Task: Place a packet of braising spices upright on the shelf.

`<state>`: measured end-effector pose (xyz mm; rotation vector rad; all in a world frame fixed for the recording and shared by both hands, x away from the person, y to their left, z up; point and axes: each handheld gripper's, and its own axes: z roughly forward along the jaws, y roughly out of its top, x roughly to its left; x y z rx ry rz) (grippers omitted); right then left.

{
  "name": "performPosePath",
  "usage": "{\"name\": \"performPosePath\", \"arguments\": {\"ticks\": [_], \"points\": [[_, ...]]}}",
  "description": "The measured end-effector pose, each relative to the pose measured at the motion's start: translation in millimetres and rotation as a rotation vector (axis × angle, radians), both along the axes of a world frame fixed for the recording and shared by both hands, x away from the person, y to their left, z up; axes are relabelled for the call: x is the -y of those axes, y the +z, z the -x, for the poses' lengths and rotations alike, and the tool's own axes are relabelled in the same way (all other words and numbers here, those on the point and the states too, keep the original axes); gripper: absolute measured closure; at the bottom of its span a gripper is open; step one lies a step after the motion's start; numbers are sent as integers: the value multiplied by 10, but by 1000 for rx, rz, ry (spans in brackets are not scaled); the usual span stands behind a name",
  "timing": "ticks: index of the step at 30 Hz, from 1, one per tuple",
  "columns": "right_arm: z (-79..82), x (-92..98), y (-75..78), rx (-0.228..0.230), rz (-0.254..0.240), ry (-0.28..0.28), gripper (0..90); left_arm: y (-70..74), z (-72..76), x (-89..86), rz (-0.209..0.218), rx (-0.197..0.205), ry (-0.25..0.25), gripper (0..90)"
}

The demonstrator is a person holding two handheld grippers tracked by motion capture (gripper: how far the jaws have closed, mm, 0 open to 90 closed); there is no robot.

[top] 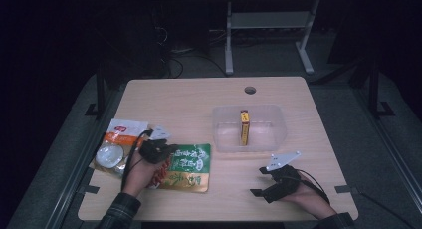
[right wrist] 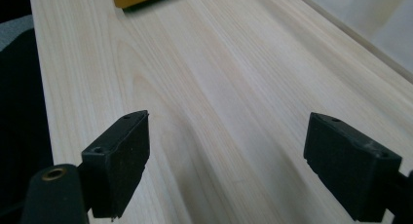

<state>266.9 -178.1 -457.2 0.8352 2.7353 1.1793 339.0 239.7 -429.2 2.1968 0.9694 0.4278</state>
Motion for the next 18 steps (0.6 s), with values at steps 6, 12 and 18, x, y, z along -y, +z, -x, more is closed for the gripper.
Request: {"name": "performPosePath", "arguments": {"ticks": [6, 12, 18], "points": [[1, -32, -25, -1, 15, 23, 184, -9, 69, -528, -23, -9, 128, 900], [0, -7, -13, -9, 4, 5, 184, -110, 73, -650, -91, -50, 155, 900], [0, -23, -21, -7, 5, 16, 184, -205, 66, -565, -159, -73, 141, 900]]}}
